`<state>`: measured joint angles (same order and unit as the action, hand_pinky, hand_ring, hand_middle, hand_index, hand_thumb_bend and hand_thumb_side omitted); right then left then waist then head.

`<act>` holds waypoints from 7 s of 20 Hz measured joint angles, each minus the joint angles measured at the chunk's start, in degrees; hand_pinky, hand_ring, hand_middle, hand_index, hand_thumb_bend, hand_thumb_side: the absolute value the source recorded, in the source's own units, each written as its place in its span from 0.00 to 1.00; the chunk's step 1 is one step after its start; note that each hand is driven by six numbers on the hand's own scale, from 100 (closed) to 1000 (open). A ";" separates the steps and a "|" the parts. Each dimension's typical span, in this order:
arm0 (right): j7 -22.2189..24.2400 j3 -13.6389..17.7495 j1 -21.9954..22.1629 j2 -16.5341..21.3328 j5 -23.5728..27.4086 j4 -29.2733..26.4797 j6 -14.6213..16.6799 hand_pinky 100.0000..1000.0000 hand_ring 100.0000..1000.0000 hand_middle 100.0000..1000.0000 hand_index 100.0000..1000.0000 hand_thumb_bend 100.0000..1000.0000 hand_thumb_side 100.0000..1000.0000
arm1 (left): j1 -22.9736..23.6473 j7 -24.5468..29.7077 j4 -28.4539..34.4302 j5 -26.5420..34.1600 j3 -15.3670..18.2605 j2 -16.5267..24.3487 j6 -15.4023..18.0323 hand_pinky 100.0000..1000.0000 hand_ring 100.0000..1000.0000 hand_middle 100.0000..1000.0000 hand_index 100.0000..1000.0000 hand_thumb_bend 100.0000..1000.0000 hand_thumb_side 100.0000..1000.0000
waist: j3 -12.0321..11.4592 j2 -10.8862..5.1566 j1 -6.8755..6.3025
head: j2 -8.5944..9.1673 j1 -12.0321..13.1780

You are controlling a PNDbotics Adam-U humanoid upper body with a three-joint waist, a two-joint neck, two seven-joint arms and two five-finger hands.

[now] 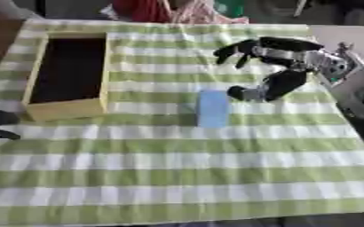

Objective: Pick up objects on the table and place them in the box.

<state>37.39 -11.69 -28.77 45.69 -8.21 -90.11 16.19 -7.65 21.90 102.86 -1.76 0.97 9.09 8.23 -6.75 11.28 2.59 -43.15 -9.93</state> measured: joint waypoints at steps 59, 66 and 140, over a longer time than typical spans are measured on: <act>-13.57 -1.70 -2.71 -9.30 -20.30 13.11 4.02 0.66 0.85 0.29 0.83 0.00 0.19 | 0.00 0.78 -0.02 -0.83 -0.03 -0.07 0.05 0.62 0.75 0.67 0.69 0.00 0.50 | -0.27 0.66 -0.38 | -0.01 -0.48; -15.60 -1.21 -3.64 -6.88 -19.27 7.12 4.08 0.67 0.84 0.30 0.84 0.00 0.16 | 0.02 0.79 -0.02 -0.83 -0.04 -0.07 0.05 0.62 0.75 0.67 0.69 0.00 0.50 | -0.04 0.25 0.00 | -0.01 -0.48; -21.04 -0.61 -14.17 -12.02 -18.23 0.78 0.07 0.91 1.00 0.95 1.00 0.00 0.13 | -2.94 0.58 -2.56 1.37 -4.17 -1.05 -1.04 0.62 0.76 0.68 0.69 0.00 0.51 | -5.82 0.30 1.08 | 3.47 -3.98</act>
<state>16.35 -12.30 -42.93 33.67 -26.45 -89.32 16.26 -10.59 22.48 100.30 -0.39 -3.20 8.05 7.19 -12.56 11.58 3.67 -39.67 -13.91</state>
